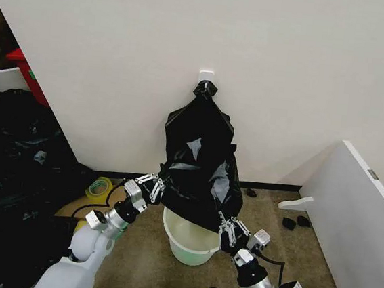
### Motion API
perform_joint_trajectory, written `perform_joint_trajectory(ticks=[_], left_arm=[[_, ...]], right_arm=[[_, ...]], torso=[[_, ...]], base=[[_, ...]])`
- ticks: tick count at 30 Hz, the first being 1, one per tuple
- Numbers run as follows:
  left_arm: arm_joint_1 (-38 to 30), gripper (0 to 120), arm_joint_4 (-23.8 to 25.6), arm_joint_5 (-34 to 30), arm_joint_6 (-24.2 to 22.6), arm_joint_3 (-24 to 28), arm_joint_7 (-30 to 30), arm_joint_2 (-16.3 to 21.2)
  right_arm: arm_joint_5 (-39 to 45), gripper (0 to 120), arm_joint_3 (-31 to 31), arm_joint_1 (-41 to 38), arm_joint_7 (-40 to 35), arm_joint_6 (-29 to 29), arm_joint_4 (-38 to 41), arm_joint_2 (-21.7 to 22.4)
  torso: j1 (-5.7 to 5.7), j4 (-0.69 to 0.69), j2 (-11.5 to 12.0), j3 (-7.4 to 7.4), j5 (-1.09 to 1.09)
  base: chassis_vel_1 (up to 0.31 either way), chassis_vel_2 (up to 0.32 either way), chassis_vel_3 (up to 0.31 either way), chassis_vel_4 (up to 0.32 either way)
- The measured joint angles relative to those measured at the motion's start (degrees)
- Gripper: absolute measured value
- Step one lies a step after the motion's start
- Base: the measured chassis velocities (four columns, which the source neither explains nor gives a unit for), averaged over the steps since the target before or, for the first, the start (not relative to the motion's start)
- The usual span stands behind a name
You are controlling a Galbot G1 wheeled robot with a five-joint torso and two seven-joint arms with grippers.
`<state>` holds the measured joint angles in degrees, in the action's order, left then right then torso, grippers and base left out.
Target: Place the garbage bag over the trash bin.
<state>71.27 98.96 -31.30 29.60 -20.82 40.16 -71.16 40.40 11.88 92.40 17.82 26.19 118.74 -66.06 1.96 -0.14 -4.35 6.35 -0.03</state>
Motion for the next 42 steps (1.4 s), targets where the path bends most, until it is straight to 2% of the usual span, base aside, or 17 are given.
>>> perform_joint_trajectory(ticks=[5, 14, 22, 28, 33, 36, 37, 39, 40, 41, 42], left_arm=[[0.8, 0, -2.5, -2.3, -0.5, 1.6, -0.4, -1.1], [2.7, 0, -5.2, -6.3, -1.7, 4.1, -3.9, -2.3], [4.5, 0, -4.8, -12.7, -3.8, 6.3, -2.2, -3.0], [6.5, 0, -2.7, -18.0, -6.3, 7.7, -0.7, -1.9], [8.1, 0, -2.2, -18.8, -7.3, 9.2, -1.2, -1.2], [10.1, 0, -1.2, -16.3, -6.8, 10.1, -8.1, -0.4], [10.1, 0, -1.2, -16.3, -6.8, 10.1, -8.1, -0.4], [10.8, 0, -0.3, -14.0, -6.0, 10.1, -11.8, -0.1], [11.3, 0, 0.8, -10.9, -4.8, 10.0, -15.4, 0.3], [11.3, 0, 0.8, -10.9, -4.8, 10.0, -15.4, 0.3], [11.6, 0, 1.8, -8.4, -3.8, 9.7, -18.0, 0.6]], right_arm=[[-4.1, 0, 0.6, 0.4, -3.5, 0.2, -1.2, 0.1], [-10.3, 0, 0.2, 1.5, -14.6, -1.5, -2.4, 0.4], [-10.9, 0, 0.1, 1.8, -15.4, -1.1, -2.6, 0.6], [-11.1, 0, 0.5, 2.3, -14.1, 1.0, -3.5, 1.5], [-12.0, 0, 0.9, 2.4, -13.5, 1.9, -4.5, 2.0], [-13.8, 0, 0.9, 3.2, -15.2, 1.4, -4.7, 2.9], [-13.8, 0, 0.9, 3.2, -15.2, 1.4, -4.7, 2.9], [-13.8, 0, 0.3, 4.1, -16.8, 0.2, -4.0, 3.7], [-13.8, 0, -0.1, 5.5, -18.5, -1.4, -2.9, 4.8], [-13.8, 0, -0.1, 5.5, -18.5, -1.4, -2.9, 4.8], [-13.8, 0, -0.3, 6.7, -19.7, -2.8, -2.0, 5.6]], torso=[[0.0, 0.0, 0.0, 0.0, 0.0], [0.0, 0.0, 0.0, 0.0, 0.0], [0.0, 0.0, 0.0, 0.0, -0.01], [0.0, 0.0, 0.0, 0.0, 0.0], [0.0, 0.0, 0.0, 0.0, 0.0], [0.0, 0.0, 0.0, 0.0, 0.0], [0.0, 0.0, 0.0, 0.0, 0.0], [0.0, 0.0, 0.0, 0.0, 0.0], [0.0, 0.0, 0.0, 0.0, 0.01], [0.0, 0.0, 0.0, 0.0, 0.01], [0.0, -0.01, 0.0, 0.0, -0.01]], base=[[0.0, 0.0, 0.0, 0.0], [0.0, 0.0, 0.0, 0.0], [0.0, 0.0, 0.0, 0.0], [0.0, 0.0, 0.0, 0.0], [0.0, 0.0, 0.0, 0.0], [0.0, 0.0, 0.0, 0.0], [0.0, 0.0, 0.0, 0.0], [0.0, 0.0, 0.0, 0.0], [0.0, 0.0, 0.0, 0.0], [0.0, 0.0, 0.0, 0.0], [0.0, 0.0, 0.0, 0.0]])
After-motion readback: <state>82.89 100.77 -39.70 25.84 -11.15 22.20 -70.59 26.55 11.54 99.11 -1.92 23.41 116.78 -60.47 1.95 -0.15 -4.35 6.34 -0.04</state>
